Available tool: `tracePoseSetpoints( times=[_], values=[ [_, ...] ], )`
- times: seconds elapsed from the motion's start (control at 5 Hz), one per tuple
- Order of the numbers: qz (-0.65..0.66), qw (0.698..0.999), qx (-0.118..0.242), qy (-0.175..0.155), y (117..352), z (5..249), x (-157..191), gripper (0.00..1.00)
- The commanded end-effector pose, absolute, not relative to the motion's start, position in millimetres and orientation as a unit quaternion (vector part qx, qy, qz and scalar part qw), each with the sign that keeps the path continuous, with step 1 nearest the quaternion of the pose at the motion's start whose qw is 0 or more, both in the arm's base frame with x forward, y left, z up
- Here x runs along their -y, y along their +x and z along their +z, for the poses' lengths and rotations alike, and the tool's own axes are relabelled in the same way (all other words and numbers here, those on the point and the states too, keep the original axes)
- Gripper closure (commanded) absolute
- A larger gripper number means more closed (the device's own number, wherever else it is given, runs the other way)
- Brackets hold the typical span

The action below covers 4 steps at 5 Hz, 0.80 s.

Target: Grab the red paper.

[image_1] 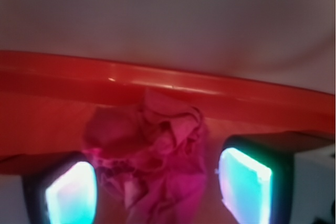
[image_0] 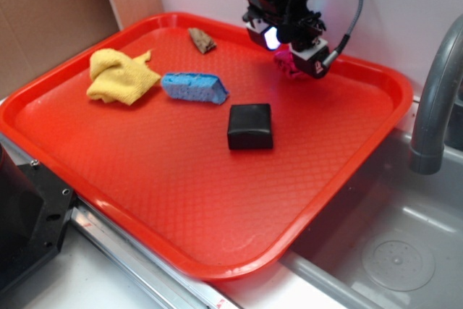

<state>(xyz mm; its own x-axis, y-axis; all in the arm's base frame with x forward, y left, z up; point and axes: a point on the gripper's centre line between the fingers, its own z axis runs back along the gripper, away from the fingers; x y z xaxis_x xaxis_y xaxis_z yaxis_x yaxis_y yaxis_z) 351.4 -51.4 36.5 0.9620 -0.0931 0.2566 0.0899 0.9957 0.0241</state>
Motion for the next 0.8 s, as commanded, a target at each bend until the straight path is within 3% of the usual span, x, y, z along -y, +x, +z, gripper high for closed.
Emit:
tracePoseSetpoints(
  times=[0.0,0.2,0.4,0.6],
  values=[
    [-0.025,0.988,0.154,-0.007,359,49,44,1.00],
    [-0.007,0.988,0.152,0.000,341,68,38,1.00],
    [0.039,0.981,0.181,0.059,296,107,16,1.00],
    [0.081,0.981,0.172,0.049,254,157,2,1.00]
  ],
)
